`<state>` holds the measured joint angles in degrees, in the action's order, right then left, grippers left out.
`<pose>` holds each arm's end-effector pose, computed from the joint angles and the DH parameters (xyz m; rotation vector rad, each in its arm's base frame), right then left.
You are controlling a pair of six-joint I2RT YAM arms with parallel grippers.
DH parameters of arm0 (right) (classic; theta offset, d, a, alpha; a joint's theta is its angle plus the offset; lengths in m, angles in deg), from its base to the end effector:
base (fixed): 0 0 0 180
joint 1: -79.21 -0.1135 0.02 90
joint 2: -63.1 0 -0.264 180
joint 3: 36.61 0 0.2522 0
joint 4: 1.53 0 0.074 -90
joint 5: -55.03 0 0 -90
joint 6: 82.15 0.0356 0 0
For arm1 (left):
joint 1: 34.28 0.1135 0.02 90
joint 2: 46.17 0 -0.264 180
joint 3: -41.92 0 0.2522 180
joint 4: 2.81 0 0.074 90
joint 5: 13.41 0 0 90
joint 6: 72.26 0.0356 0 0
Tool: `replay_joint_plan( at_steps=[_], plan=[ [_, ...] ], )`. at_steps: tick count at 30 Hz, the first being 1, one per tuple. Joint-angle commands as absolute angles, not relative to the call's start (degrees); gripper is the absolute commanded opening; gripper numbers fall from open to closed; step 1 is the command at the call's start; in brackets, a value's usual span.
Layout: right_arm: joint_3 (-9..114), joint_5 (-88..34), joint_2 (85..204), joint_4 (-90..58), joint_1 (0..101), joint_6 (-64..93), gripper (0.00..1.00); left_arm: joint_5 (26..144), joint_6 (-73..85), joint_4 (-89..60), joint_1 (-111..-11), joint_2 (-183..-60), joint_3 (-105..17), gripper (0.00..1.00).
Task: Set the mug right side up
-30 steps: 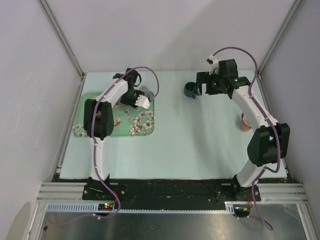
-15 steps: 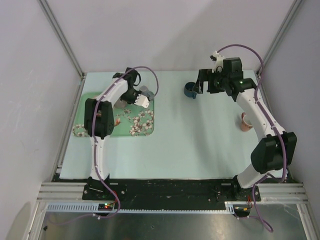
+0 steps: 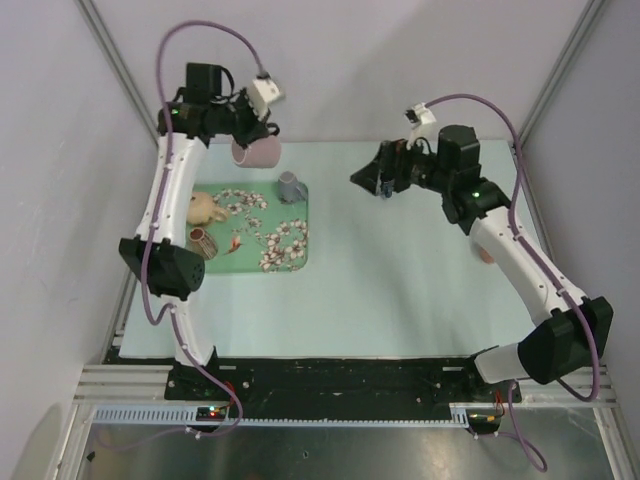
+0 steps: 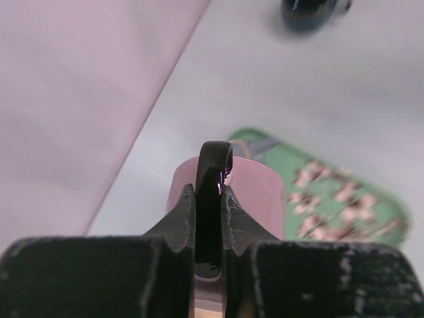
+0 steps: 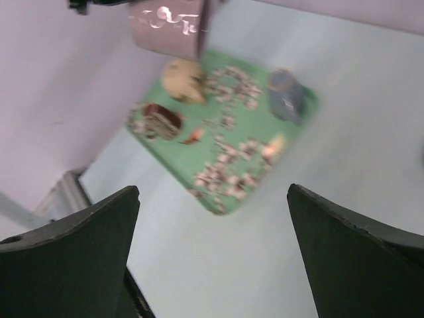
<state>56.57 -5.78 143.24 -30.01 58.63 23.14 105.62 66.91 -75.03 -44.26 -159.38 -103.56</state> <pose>0.2951 0.1294 0.4025 -0.4555 1.8464 0.8994 0.4086 -0.0894 0.4233 1.2915 1.7476 -0.1884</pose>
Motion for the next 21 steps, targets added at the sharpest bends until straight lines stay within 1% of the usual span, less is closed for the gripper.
replay_joint_plan(
  at_steps=[1, 4, 7, 12, 15, 16, 17, 19, 20, 21],
  plan=[
    [56.1, 1.0, 145.0, -8.7, 54.3, 33.7, 1.00, 119.1, 36.1, -72.9, -44.1, -153.9, -110.1, 0.00],
    [56.3, 3.1, 147.8, 3.8, 52.8, 41.3, 0.99, 123.0, 29.5, -72.7, -44.7, -151.5, -109.7, 0.00],
    [57.6, 4.2, 151.4, 11.6, 51.4, 47.7, 0.99, 125.4, 26.0, -72.2, -45.6, -149.4, -108.3, 0.00],
    [62.0, 7.1, 157.6, 14.6, 48.3, 52.1, 0.97, 127.7, 21.9, -70.9, -46.7, -148.1, -108.3, 0.00],
    [65.8, 9.7, 160.9, 14.3, 46.7, 54.0, 0.93, 129.0, 20.1, -70.0, -47.0, -147.9, -108.7, 0.00],
    [66.6, 10.4, 162.0, 14.7, 46.3, 55.0, 0.90, 129.4, 19.7, -69.6, -47.3, -147.9, -108.9, 0.00],
    [67.3, 11.2, 162.7, 16.0, 46.1, 55.9, 0.85, 129.7, 19.4, -69.3, -47.4, -147.8, -108.9, 0.00],
    [68.1, 12.5, 164.0, 18.8, 45.7, 58.3, 0.56, 129.7, 18.9, -68.9, -47.6, -147.7, -108.7, 0.00],
    [68.2, 12.9, 164.2, 19.8, 45.7, 59.0, 0.31, 129.3, 18.8, -68.9, -47.6, -147.6, -108.4, 0.00],
    [67.9, 12.9, 164.3, 19.7, 45.6, 59.0, 0.16, 127.6, 18.7, -68.8, -47.5, -147.5, -108.0, 0.00]
  ],
)
